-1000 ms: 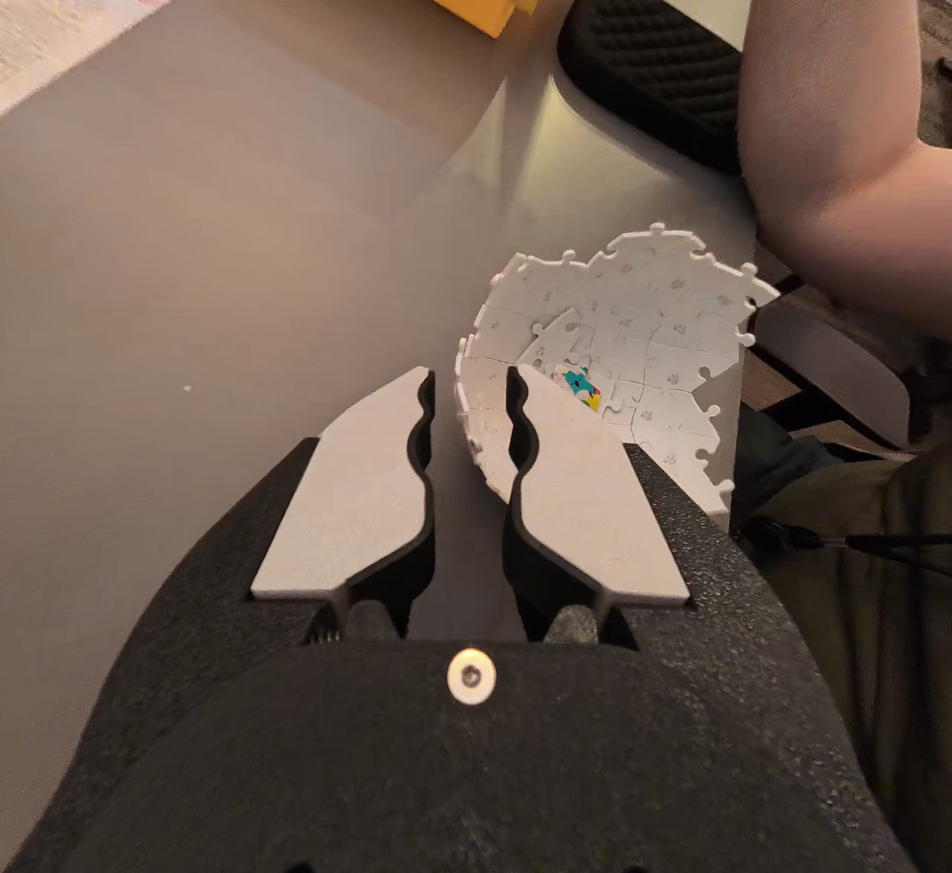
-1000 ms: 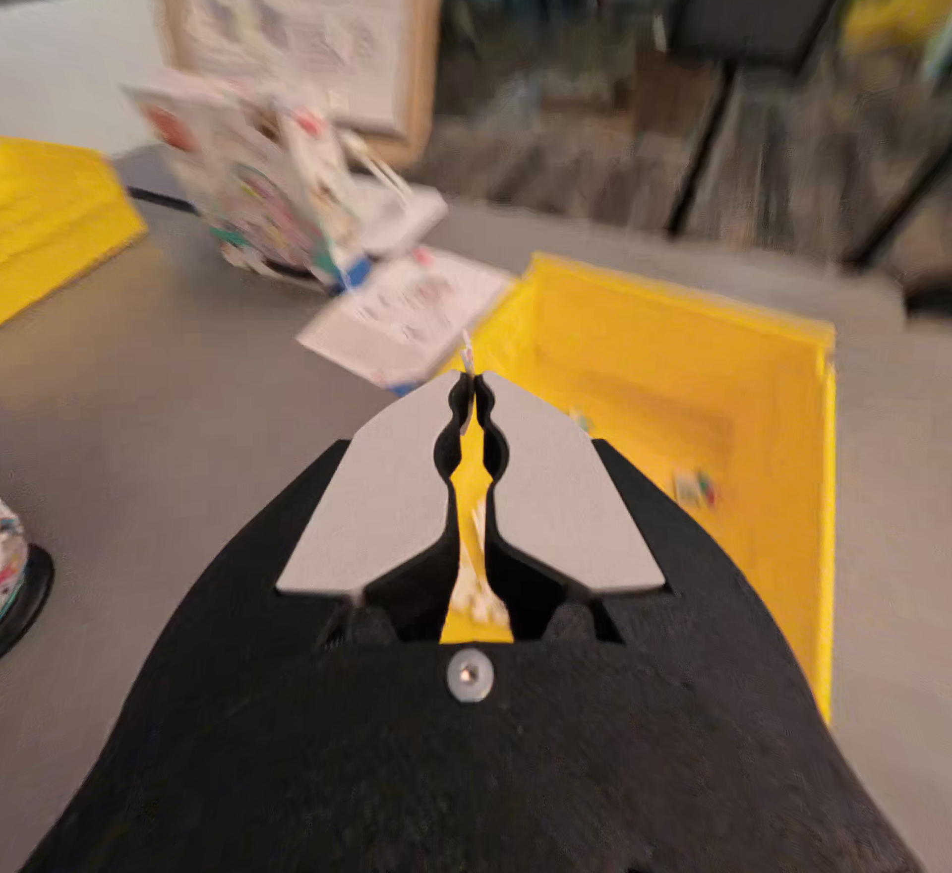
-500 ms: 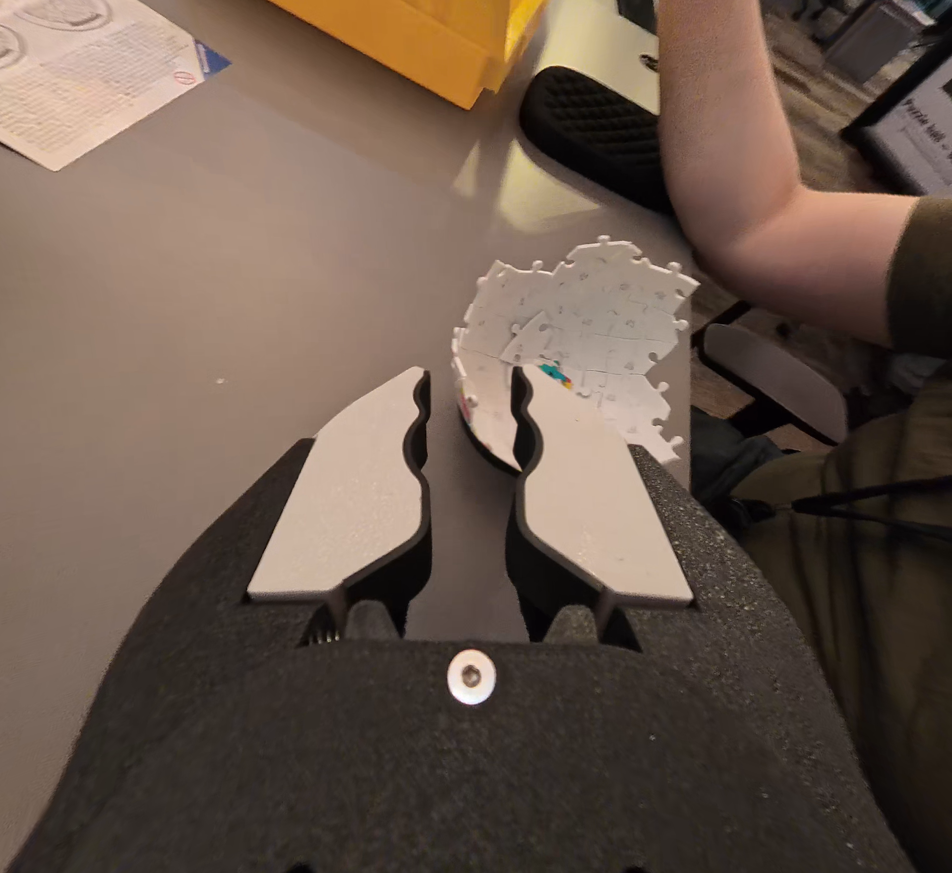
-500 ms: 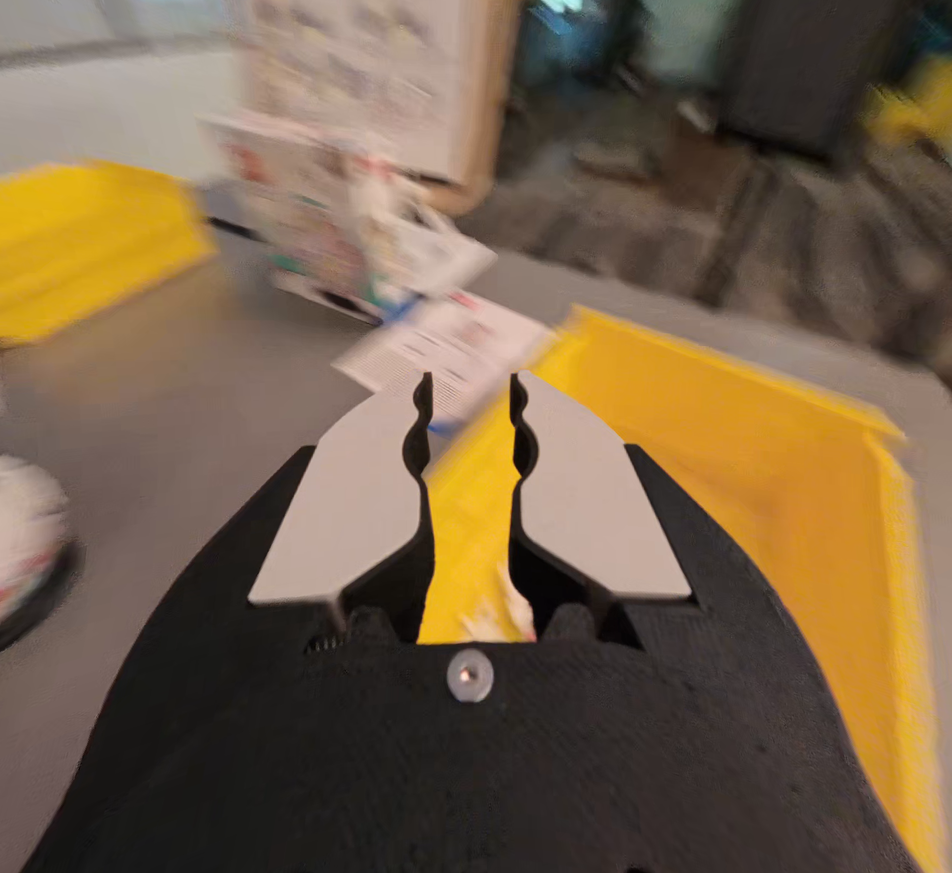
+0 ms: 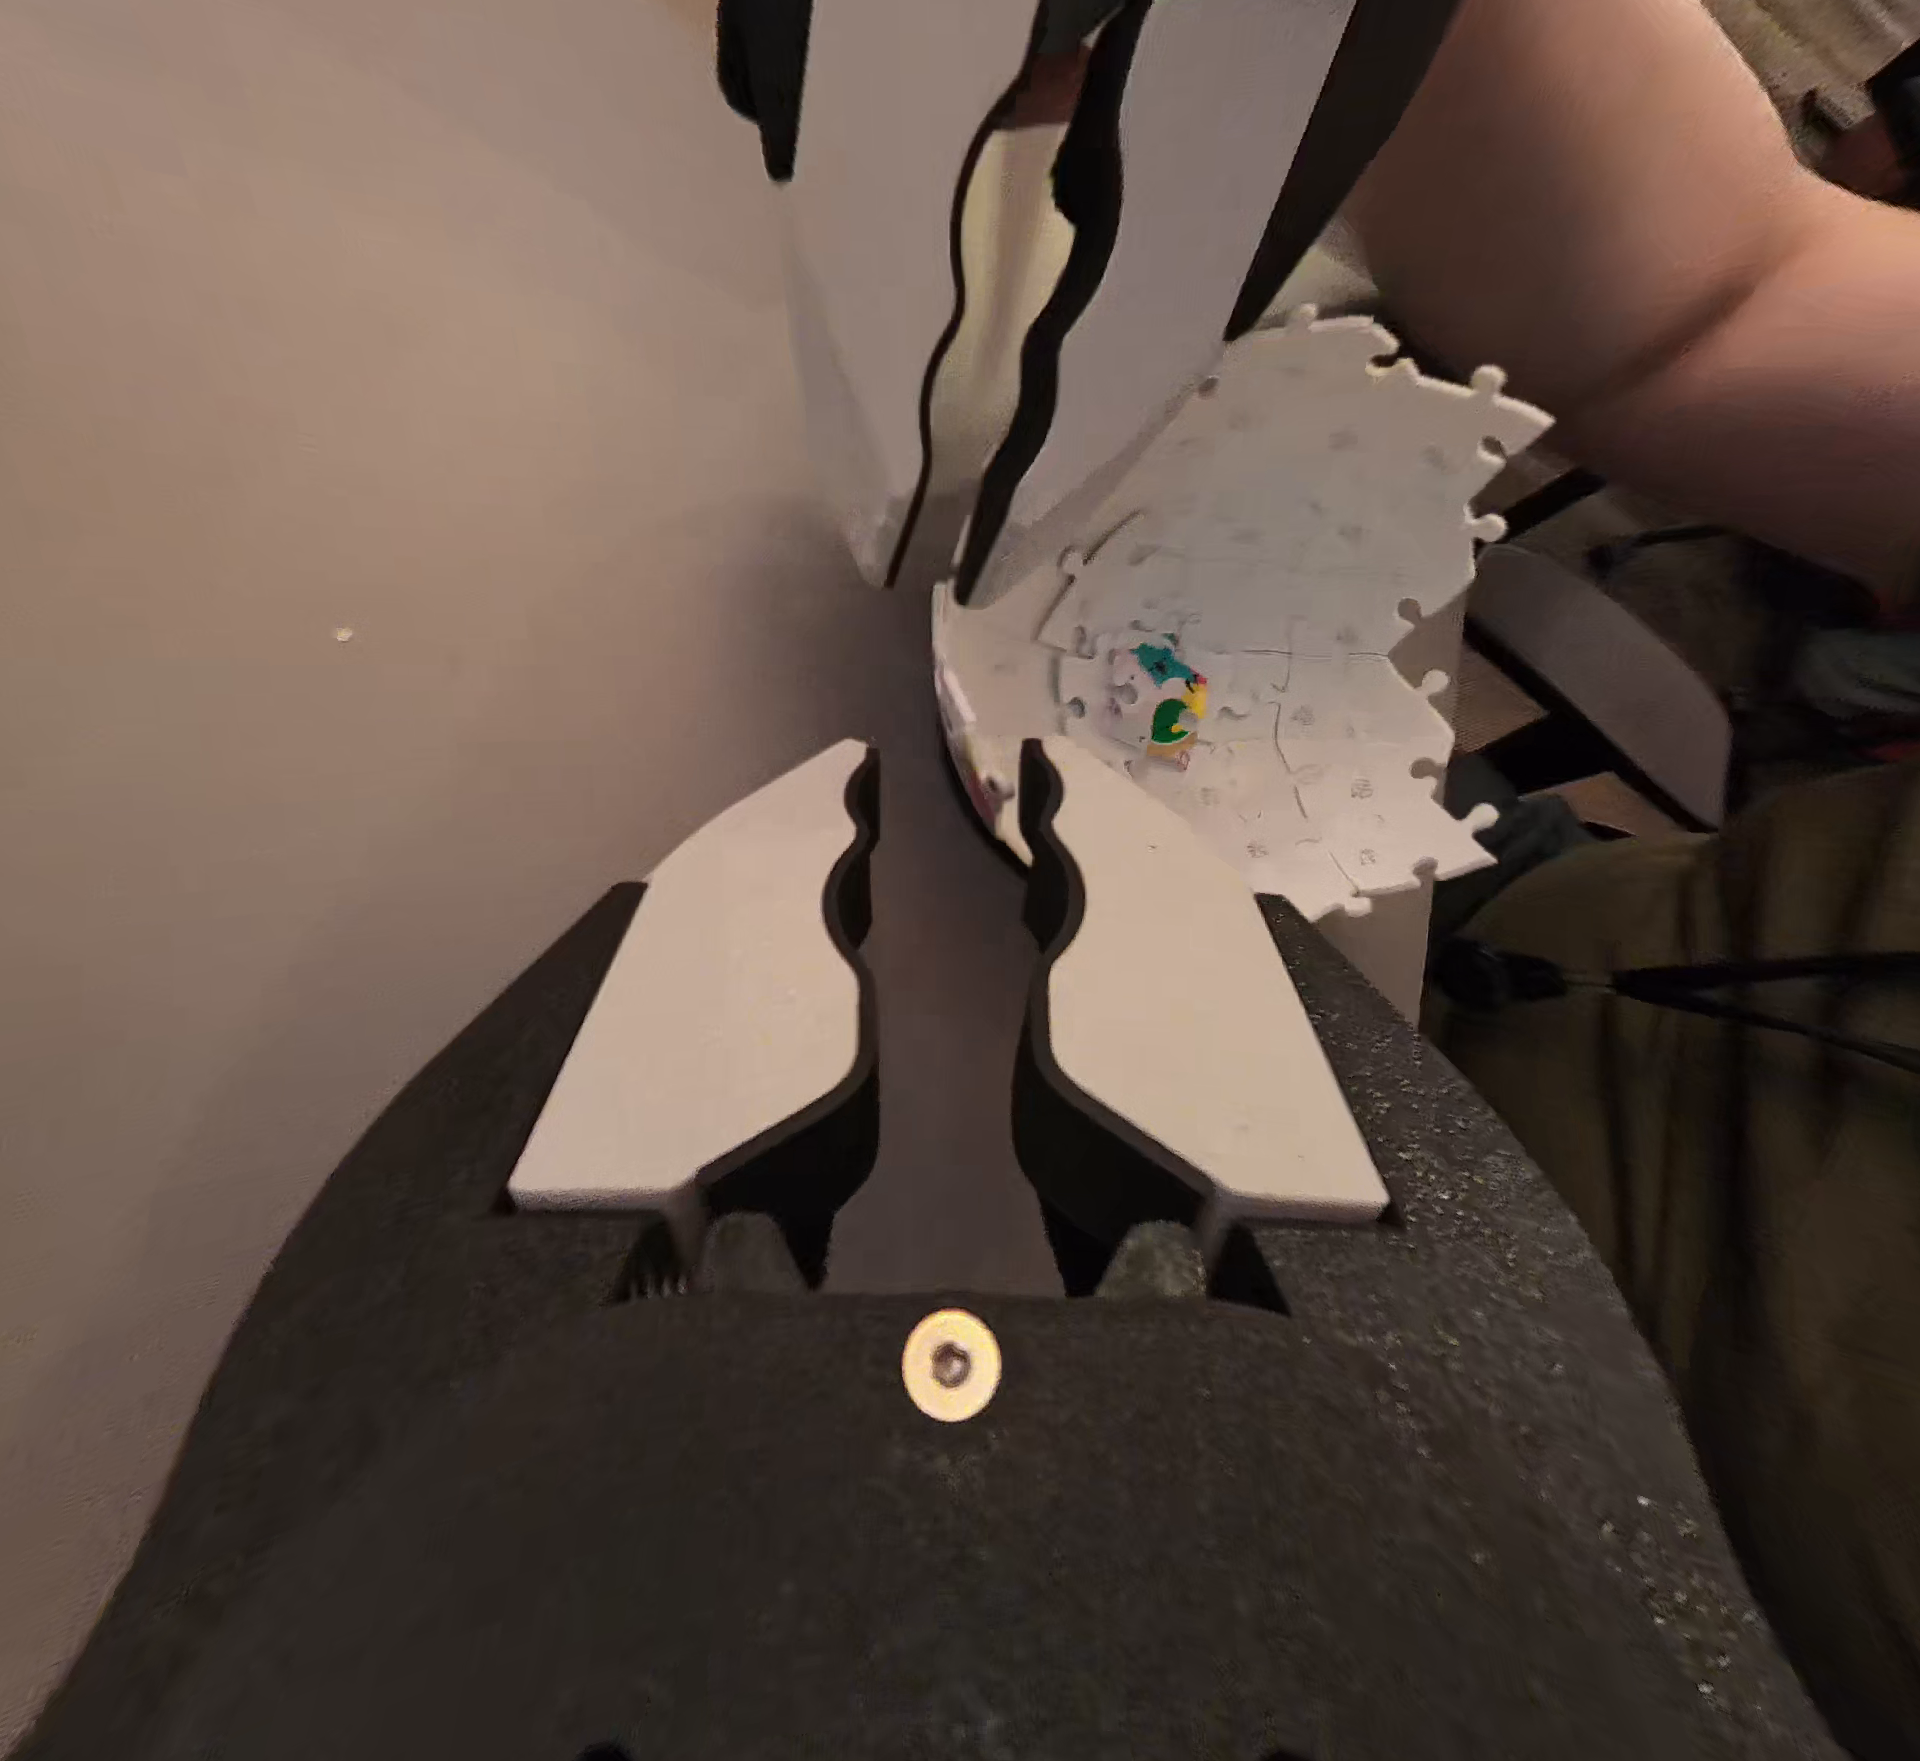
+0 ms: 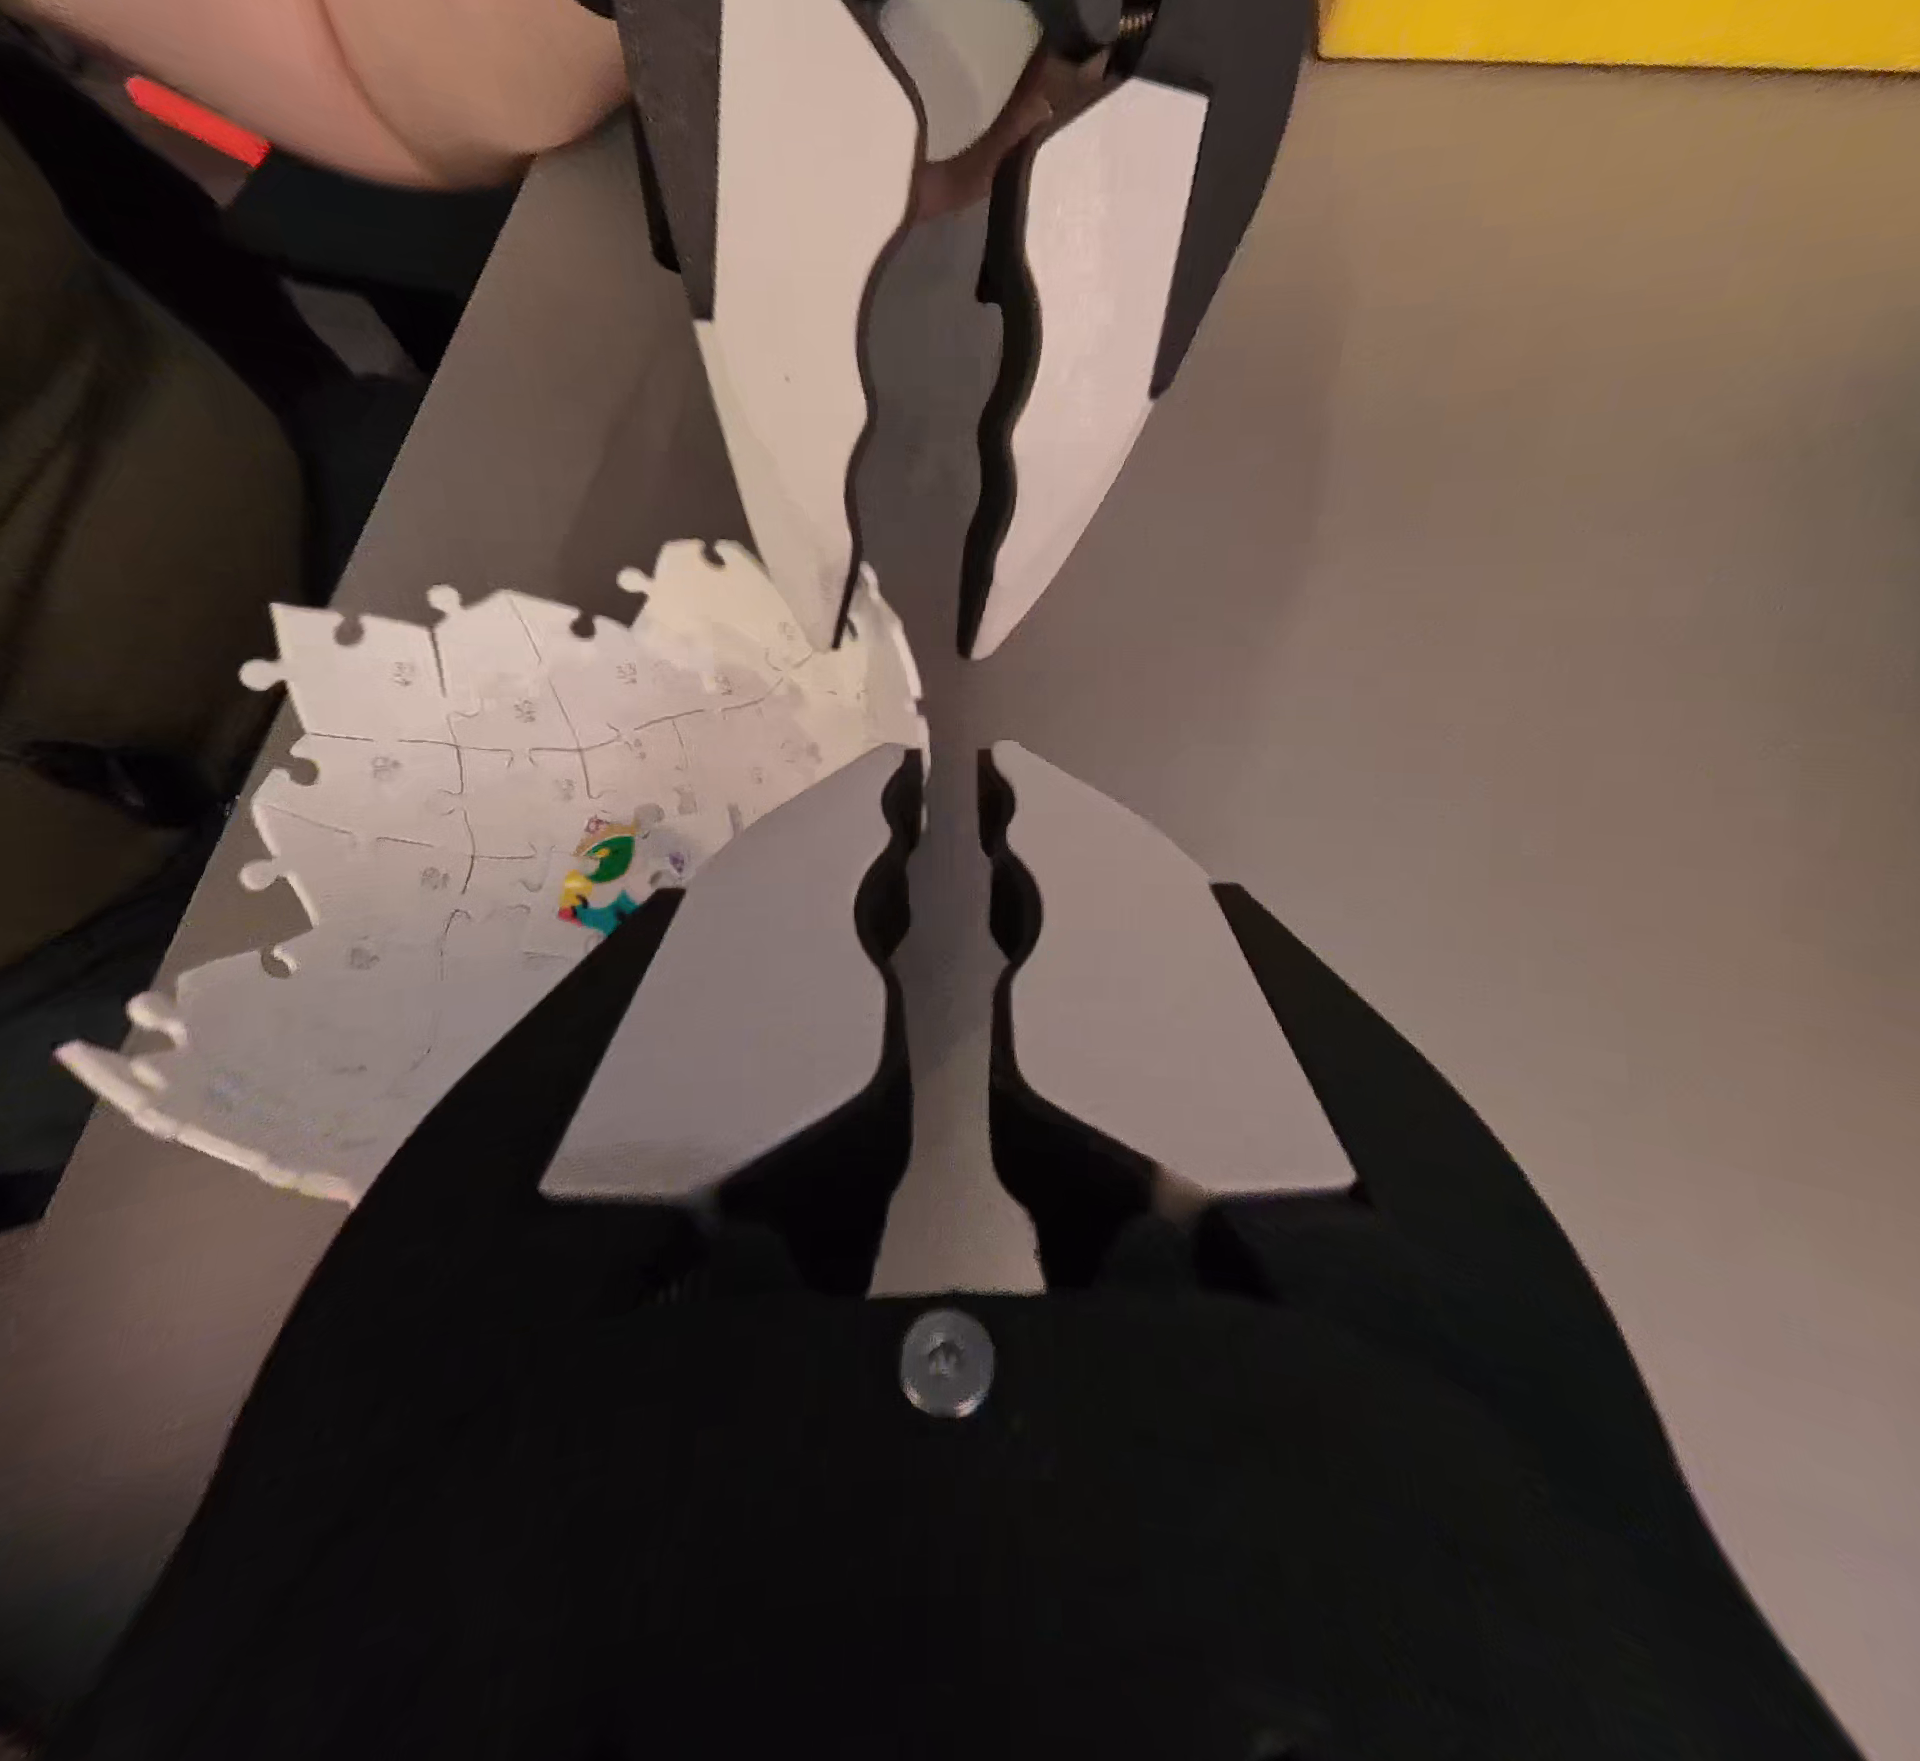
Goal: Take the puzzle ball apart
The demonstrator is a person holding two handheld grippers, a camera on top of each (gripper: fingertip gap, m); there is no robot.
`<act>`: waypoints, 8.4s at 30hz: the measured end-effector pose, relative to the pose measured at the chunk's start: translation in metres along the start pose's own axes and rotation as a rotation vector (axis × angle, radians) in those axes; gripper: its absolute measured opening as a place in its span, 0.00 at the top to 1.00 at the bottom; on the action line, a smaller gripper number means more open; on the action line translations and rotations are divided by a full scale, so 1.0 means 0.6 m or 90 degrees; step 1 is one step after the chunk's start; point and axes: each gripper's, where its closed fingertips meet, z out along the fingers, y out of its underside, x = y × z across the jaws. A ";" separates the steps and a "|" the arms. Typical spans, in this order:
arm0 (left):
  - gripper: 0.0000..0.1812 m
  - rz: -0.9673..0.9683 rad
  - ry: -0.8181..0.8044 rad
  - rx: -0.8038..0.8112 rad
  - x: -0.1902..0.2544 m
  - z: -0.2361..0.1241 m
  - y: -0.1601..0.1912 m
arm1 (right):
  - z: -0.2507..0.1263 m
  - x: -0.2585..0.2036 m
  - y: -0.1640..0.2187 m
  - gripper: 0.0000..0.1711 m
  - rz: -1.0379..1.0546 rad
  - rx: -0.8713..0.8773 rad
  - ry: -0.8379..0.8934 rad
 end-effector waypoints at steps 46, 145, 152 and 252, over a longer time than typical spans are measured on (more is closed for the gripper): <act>0.99 -0.034 0.025 0.024 -0.014 0.020 -0.003 | 0.013 0.005 0.004 0.92 0.099 -0.023 -0.049; 0.78 -0.171 -0.066 0.014 0.020 -0.086 0.047 | -0.041 -0.071 0.053 0.92 0.441 0.150 0.646; 0.80 -0.035 -0.124 0.160 0.004 -0.144 -0.021 | -0.031 -0.037 0.052 0.93 0.360 0.122 0.545; 0.98 -0.268 0.429 0.001 0.018 0.015 -0.021 | -0.036 -0.053 0.000 0.97 -0.034 0.083 0.274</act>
